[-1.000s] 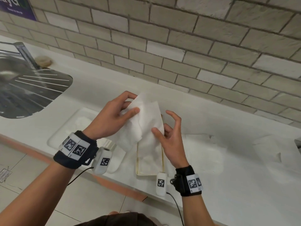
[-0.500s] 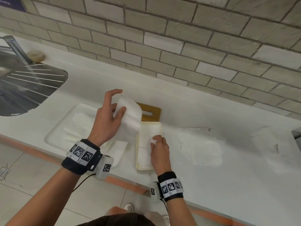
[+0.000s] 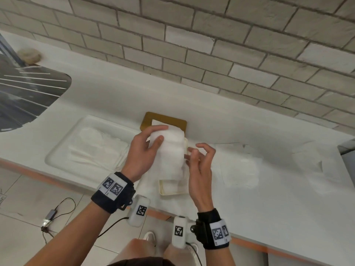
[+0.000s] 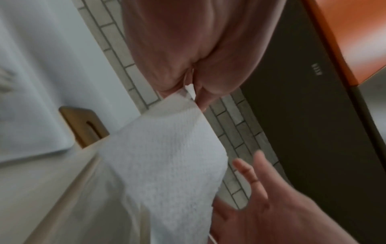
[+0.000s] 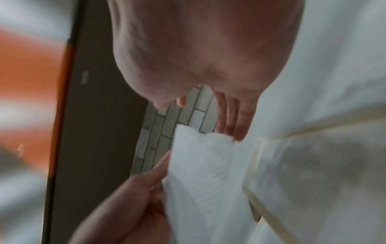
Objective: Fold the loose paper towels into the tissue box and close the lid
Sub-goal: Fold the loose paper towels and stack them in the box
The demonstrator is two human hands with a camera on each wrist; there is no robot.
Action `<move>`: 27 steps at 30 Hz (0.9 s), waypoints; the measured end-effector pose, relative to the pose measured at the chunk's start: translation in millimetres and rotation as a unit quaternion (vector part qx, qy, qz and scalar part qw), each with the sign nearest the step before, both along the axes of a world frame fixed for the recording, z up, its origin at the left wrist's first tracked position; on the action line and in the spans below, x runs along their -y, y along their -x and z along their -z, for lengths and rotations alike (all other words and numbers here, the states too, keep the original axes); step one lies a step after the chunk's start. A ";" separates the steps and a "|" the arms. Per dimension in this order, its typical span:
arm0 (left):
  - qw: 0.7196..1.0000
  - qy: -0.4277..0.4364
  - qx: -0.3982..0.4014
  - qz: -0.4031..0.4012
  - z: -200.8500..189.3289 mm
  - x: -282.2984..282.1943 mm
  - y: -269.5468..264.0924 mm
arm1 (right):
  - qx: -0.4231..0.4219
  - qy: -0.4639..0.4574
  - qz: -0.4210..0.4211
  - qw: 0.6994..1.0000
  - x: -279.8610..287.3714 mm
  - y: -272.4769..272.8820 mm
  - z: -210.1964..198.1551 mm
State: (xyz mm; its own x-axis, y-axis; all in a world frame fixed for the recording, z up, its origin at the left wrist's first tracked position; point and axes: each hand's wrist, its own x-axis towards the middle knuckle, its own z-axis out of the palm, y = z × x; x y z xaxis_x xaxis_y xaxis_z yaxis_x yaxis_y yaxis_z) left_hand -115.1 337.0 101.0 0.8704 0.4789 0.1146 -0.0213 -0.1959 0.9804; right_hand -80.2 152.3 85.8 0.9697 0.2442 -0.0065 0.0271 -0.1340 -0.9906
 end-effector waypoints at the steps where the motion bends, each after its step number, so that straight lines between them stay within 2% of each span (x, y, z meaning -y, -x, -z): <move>1: 1.000 0.006 -0.007 0.005 7.2 4.4 -3.4 | -0.034 -0.031 -0.014 0.999 -0.2 1.4 -0.6; 2: 1.000 0.002 -0.017 0.013 16.0 8.3 -6.7 | -0.036 -0.025 -0.023 0.999 -0.3 1.4 3.3; 4: 0.997 -0.040 -0.047 0.037 36.9 12.0 -12.3 | 0.004 0.069 -0.025 0.997 1.3 -2.3 24.2; 8: 0.984 -0.128 -0.113 0.052 69.1 10.0 -16.3 | 0.033 0.244 -0.047 0.968 5.4 -5.9 67.7; 12: 0.964 -0.244 -0.106 0.011 72.3 9.9 -13.3 | 0.032 0.295 -0.091 0.951 5.5 -8.6 73.7; 15: 0.945 -0.306 -0.085 0.080 69.0 15.1 -14.1 | 0.045 0.338 -0.127 0.931 6.0 -12.3 69.2; 19: 0.889 -0.386 -0.129 0.209 74.4 18.7 -26.9 | 0.074 0.357 -0.144 0.920 6.8 -16.6 62.5; 22: 0.811 -0.456 -0.239 0.277 84.0 19.1 -34.1 | 0.091 0.326 -0.156 0.928 11.7 -22.6 63.1; 24: 0.764 -0.492 -0.293 0.298 85.7 19.0 -37.8 | 0.101 0.281 -0.107 0.949 27.4 -38.3 62.4; 25: 0.753 -0.491 -0.314 0.304 83.7 19.8 -39.3 | 0.105 0.269 -0.062 0.956 40.0 -50.4 61.8; 27: 0.760 -0.466 -0.341 0.300 71.8 24.4 -40.4 | 0.107 0.275 0.042 0.955 71.7 -81.4 67.0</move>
